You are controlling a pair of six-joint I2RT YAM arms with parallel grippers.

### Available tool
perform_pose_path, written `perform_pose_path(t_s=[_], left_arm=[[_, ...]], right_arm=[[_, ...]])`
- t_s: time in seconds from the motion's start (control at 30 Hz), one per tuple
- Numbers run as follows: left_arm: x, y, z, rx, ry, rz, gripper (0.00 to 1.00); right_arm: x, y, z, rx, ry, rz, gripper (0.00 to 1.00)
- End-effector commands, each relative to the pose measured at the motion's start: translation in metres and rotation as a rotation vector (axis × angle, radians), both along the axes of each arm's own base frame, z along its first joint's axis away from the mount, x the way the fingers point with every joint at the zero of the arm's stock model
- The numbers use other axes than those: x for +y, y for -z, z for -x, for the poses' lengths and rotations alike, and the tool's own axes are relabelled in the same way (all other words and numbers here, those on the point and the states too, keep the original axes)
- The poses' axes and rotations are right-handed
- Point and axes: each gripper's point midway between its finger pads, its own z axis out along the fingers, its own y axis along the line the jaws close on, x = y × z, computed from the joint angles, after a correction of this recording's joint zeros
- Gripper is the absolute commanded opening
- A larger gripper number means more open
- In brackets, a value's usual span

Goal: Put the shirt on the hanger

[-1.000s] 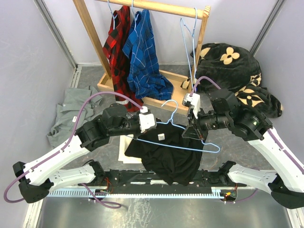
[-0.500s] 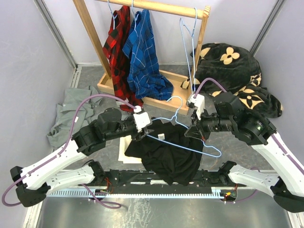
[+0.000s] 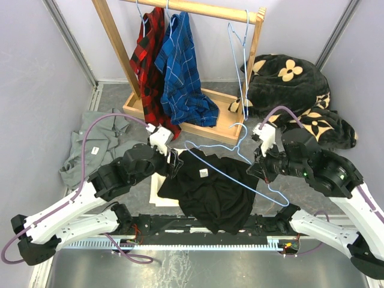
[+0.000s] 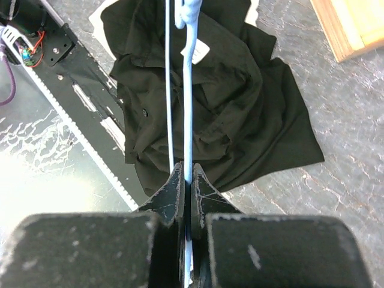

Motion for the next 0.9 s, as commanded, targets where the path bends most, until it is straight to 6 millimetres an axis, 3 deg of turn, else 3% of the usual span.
perform_pose_path(t_s=[0.0, 0.2, 0.3, 0.53, 0.67, 0.87], left_arm=[[0.012, 0.038, 0.005, 0.232, -0.233, 0.09, 0.7], [0.015, 0.06, 0.009, 0.376, -0.372, 0.137, 0.74], [0.018, 0.071, 0.01, 0.409, -0.408, 0.101, 0.83], [0.021, 0.088, 0.002, 0.433, -0.509, 0.12, 0.86], [0.028, 0.091, -0.005, 0.411, -0.514, 0.038, 0.89], [0.022, 0.088, -0.008, 0.38, -0.46, 0.02, 0.89]], right_arm=[[-0.018, 0.005, -0.002, 0.003, 0.12, 0.016, 0.0], [-0.03, 0.008, -0.005, 0.032, 0.227, 0.04, 0.0], [-0.035, 0.01, -0.005, 0.043, 0.254, 0.061, 0.0], [-0.036, 0.017, -0.004, 0.06, 0.276, 0.055, 0.0], [-0.04, 0.016, -0.006, 0.038, 0.311, 0.032, 0.0], [-0.051, 0.009, -0.013, -0.009, 0.364, 0.048, 0.0]])
